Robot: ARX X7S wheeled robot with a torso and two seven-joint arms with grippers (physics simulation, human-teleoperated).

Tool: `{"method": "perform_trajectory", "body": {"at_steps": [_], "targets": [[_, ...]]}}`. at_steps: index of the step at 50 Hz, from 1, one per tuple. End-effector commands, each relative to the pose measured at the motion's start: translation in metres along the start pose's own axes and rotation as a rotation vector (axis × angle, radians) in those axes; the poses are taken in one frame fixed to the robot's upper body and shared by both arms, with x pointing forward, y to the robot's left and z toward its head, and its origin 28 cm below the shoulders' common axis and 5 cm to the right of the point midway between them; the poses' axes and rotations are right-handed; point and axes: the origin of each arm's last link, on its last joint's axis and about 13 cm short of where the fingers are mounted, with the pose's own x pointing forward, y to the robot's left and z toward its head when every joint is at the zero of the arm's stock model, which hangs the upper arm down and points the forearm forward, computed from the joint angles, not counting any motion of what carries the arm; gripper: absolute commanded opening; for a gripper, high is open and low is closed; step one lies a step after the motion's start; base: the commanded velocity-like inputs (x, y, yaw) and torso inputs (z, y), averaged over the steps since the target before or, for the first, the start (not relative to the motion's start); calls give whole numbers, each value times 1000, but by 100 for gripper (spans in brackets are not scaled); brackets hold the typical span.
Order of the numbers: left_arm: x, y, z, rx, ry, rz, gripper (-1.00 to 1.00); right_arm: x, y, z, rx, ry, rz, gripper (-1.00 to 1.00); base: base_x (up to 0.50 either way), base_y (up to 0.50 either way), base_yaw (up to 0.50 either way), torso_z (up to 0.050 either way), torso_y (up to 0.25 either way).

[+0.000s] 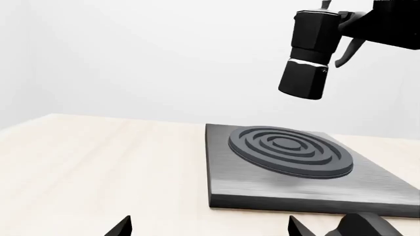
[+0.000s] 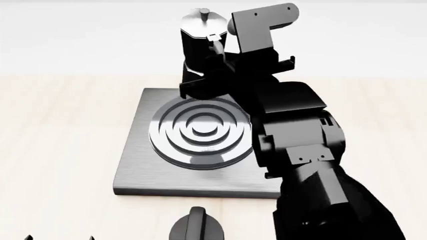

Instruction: Put the moka pot on the stove.

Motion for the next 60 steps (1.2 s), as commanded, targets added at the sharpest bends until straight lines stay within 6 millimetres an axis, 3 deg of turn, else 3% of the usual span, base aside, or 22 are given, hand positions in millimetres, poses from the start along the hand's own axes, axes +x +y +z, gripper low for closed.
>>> {"method": "perform_trajectory", "body": {"at_steps": [1,60], "targets": [[3,1,2,7,-28,5,100,5,16,13,-11,-15,43,-100,0,0,0,0,0],[8,0,5,2,-33,10,100,2,15,-34,109,104,-21,-100,0,0,0,0,1]]}}
